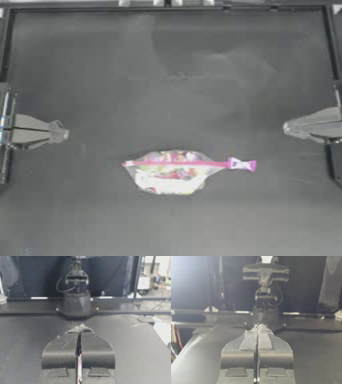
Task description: Put candy in bag
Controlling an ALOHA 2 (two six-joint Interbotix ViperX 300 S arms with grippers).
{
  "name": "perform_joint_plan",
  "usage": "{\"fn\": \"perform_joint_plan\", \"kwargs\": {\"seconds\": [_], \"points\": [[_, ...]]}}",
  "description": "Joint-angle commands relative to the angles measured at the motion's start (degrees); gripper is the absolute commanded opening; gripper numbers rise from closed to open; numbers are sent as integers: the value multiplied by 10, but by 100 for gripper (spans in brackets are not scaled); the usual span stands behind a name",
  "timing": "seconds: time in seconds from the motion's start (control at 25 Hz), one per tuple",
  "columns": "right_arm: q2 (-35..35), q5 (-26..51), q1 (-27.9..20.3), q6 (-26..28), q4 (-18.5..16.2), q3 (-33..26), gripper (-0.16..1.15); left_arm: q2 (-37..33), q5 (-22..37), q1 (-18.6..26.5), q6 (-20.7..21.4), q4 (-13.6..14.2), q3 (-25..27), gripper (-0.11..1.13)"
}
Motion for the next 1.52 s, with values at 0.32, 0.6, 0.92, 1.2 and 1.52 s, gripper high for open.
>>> {"fn": "perform_joint_plan", "kwargs": {"seconds": [0.32, 0.6, 0.92, 1.2, 1.52], "points": [[2, -6, 6, 22, -1, -2, 13, -14, -1, -3, 23, 4, -8, 10], [2, -7, 6, 22, -38, -5, 62, -17, 18, -3, 21, 3, -8, 79], [3, 2, 6, 22, -39, -11, 101, -17, 35, -3, 22, 3, -7, 97], [7, 112, 6, 23, -36, -63, 99, -17, 52, -2, 22, 3, -9, 100], [83, 297, 6, 24, -14, -187, 99, -18, 68, -3, 21, 3, -9, 100]]}}
